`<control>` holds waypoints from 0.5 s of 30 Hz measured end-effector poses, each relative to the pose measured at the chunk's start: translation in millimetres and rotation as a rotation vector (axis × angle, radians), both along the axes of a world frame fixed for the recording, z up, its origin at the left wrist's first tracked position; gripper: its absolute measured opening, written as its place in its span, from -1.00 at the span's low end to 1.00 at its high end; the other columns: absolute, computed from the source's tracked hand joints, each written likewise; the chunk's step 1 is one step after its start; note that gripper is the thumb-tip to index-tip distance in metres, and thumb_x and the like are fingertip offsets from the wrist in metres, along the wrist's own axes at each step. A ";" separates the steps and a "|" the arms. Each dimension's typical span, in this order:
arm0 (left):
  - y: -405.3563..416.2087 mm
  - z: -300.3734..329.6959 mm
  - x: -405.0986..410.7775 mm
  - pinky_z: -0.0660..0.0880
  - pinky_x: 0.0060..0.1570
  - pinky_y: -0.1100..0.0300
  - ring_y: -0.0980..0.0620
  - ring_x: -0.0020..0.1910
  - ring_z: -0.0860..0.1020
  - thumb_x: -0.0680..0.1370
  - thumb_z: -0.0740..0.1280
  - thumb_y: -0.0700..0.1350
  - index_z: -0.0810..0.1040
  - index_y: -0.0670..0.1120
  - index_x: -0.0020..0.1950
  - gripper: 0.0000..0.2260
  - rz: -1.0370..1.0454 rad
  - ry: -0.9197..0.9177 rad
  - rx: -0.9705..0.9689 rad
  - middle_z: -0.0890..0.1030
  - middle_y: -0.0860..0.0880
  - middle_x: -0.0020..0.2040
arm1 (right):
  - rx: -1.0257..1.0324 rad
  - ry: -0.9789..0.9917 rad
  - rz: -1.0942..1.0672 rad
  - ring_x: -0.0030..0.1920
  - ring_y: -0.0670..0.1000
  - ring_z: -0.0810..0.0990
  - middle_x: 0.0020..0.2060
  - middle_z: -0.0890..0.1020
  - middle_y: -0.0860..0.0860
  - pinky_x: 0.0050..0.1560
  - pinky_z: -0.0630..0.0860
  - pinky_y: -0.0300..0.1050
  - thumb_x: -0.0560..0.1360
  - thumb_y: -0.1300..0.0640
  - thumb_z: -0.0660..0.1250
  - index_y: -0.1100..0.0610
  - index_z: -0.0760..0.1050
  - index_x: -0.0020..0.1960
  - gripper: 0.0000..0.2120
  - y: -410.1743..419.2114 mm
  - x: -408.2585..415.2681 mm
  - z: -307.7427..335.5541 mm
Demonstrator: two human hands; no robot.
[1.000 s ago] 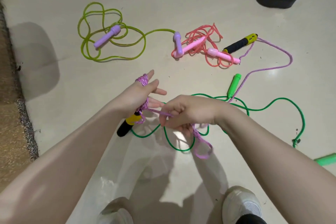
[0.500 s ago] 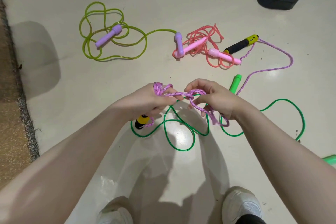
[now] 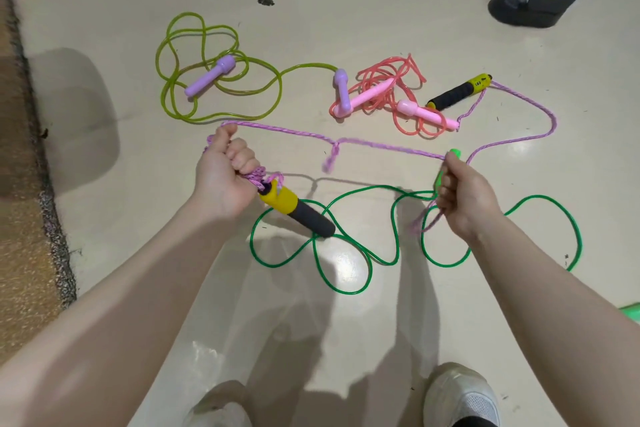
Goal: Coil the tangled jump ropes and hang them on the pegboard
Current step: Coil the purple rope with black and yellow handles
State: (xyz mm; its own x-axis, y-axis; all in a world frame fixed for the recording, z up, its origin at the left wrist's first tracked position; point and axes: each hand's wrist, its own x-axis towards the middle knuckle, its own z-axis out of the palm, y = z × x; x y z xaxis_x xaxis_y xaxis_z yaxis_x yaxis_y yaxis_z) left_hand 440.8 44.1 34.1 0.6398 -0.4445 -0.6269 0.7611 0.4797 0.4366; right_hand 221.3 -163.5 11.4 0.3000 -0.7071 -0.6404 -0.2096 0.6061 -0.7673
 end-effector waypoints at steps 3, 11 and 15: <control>7.6 -5.0 16.0 0.10 -0.69 0.35 0.17 -0.69 0.13 0.64 0.11 -0.07 0.40 -0.05 -0.19 -0.77 0.130 -0.023 0.093 0.22 0.08 -0.61 | 0.012 0.183 -0.177 -0.52 -0.08 0.22 -0.51 0.32 -0.07 -0.50 0.20 -0.28 0.55 0.06 0.21 0.05 0.30 -0.34 -0.70 -6.9 -14.9 -16.0; -8.7 -1.2 5.2 0.11 -0.55 0.39 0.20 -0.69 0.13 0.64 0.08 -0.02 0.46 0.10 0.10 -0.82 -0.382 -0.232 0.181 0.66 0.03 0.03 | -0.106 0.740 0.248 0.07 0.15 0.50 0.08 0.51 0.15 0.15 0.48 0.00 0.46 0.17 0.28 0.20 0.35 0.30 -0.58 -0.1 0.4 -58.4; -36.1 51.6 -6.9 0.05 -0.67 0.40 0.24 -0.73 0.15 0.60 0.07 -0.13 0.43 0.14 0.18 -0.74 -0.742 -0.327 0.056 0.67 0.01 -0.18 | -0.276 0.499 0.497 0.37 0.16 0.32 0.41 0.30 0.14 0.29 0.32 -0.05 0.48 0.31 0.18 0.10 0.14 0.48 -0.40 -13.2 44.0 -10.3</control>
State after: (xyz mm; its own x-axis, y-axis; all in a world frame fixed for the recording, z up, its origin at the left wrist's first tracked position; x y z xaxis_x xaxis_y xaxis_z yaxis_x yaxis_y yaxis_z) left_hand 434.0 8.1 85.7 0.3457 -0.7985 -0.4928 0.7019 -0.1285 0.7006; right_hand 265.3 -176.7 1.1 0.3459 -0.7184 -0.6035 -0.7706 0.1494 -0.6195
